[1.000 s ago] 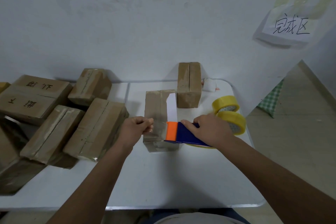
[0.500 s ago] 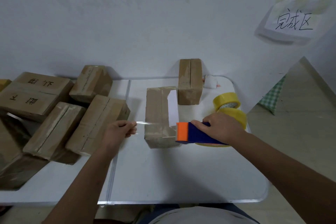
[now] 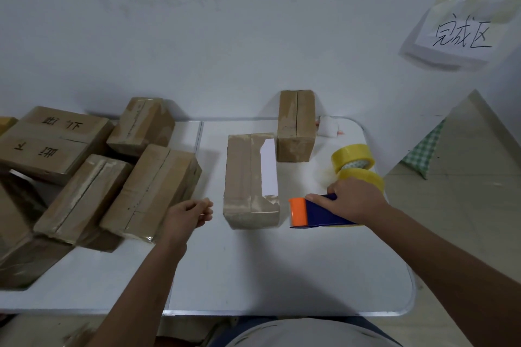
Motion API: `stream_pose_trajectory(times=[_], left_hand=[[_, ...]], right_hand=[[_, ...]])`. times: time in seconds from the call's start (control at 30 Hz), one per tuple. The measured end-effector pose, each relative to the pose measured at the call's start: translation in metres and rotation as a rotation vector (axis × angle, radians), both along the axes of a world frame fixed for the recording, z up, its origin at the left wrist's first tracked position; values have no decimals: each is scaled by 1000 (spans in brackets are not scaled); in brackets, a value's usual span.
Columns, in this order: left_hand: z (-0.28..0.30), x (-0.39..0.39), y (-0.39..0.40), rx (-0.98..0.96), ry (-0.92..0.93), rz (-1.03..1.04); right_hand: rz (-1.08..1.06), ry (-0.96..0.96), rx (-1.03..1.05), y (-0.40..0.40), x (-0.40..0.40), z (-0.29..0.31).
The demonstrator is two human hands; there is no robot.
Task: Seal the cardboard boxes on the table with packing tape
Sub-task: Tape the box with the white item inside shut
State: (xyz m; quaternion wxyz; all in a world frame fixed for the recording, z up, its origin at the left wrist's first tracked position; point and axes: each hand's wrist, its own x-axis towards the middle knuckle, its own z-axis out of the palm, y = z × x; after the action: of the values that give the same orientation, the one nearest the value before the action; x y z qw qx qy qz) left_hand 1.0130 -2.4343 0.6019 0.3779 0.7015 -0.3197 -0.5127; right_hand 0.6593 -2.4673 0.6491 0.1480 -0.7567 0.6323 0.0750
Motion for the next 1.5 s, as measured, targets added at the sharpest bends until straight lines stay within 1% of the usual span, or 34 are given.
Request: stream_pose_trajectory(times=[0.1,0.23,0.37,0.53,0.63,0.77,0.9,0.97,1.03,1.13,1.3,1.5], left_hand=[[-2,-4,3,-7,1,51],[-8,-10,9,1,-42,126],[-13,-14,12,0,-52,138],[-16,-15,12,-1,-39,146],[-16,-16,13,23,-88,92],[-15,-29,10,106,-215,-59],[-15,-38,6,152,-312,-103],[-17,-33,3,153,-305,-107],[-16,-21,-5,150,-292,-107],[-12,-2,-19,157,-283,-171],[-12,4,-31,174,-290,-230],[-17,11,-34,188,-257,-266]], right_hand=[[7,8,-11,-4,0,2],[30,20,-18,-8,1,3],[63,39,-22,-13,1,4],[89,52,23,-17,1,2],[100,77,30,-22,2,-2],[59,81,47,-26,5,-11],[24,90,95,-26,12,-17],[15,101,105,-23,15,-20],[20,109,70,-19,21,-24],[-2,90,17,-13,33,-30],[-93,43,72,-6,42,-42],[-113,16,90,-7,48,-44]])
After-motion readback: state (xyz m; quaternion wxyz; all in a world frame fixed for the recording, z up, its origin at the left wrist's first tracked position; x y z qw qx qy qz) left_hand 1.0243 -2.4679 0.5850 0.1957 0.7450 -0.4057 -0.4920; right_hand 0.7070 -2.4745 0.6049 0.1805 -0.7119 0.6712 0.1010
